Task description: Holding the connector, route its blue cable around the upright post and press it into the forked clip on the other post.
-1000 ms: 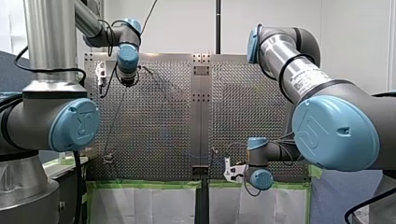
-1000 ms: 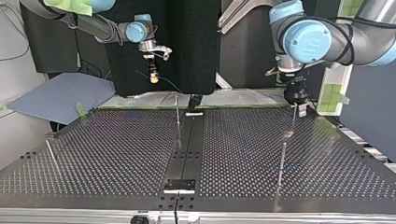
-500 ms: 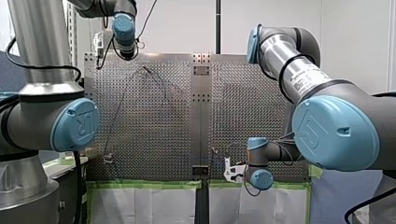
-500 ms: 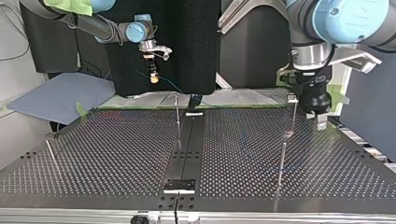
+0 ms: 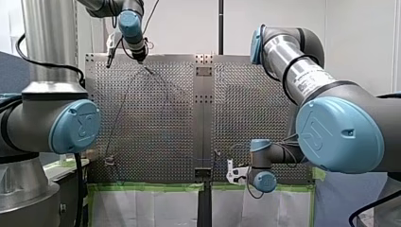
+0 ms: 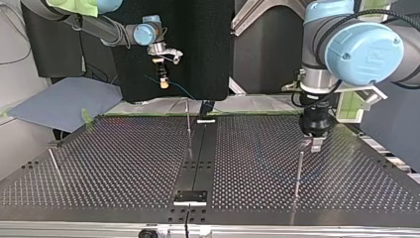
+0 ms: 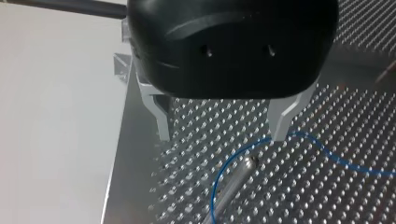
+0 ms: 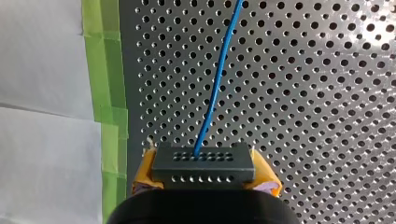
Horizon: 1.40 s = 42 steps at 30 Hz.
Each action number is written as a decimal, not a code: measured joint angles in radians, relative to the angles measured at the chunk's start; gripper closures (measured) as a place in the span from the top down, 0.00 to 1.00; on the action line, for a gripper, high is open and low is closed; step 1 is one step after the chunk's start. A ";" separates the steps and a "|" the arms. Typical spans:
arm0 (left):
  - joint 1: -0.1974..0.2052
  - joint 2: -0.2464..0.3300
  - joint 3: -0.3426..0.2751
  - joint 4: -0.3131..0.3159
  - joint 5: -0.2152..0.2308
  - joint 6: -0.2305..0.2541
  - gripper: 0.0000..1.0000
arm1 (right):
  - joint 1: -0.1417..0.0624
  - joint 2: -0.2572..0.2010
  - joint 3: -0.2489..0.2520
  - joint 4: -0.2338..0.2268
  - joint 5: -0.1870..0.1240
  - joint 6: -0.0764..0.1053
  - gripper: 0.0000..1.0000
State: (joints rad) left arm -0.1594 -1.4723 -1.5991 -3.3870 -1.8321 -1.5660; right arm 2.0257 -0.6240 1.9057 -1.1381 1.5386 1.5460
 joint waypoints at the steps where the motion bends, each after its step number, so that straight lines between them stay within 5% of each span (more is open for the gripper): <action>1: 0.000 -0.004 0.009 -0.009 0.007 -0.001 1.00 | 0.000 0.000 -0.001 0.000 -0.002 0.000 0.00; 13: -0.005 -0.014 0.108 -0.084 0.032 -0.005 1.00 | 0.006 0.000 -0.005 0.007 -0.013 -0.001 0.00; 42: -0.005 -0.016 0.112 -0.127 -0.008 -0.018 1.00 | 0.007 -0.001 -0.006 0.008 -0.014 -0.003 0.00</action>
State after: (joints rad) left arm -0.1645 -1.4880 -1.4874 -3.5137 -1.8403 -1.5840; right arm 2.0328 -0.6246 1.8997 -1.1305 1.5249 1.5431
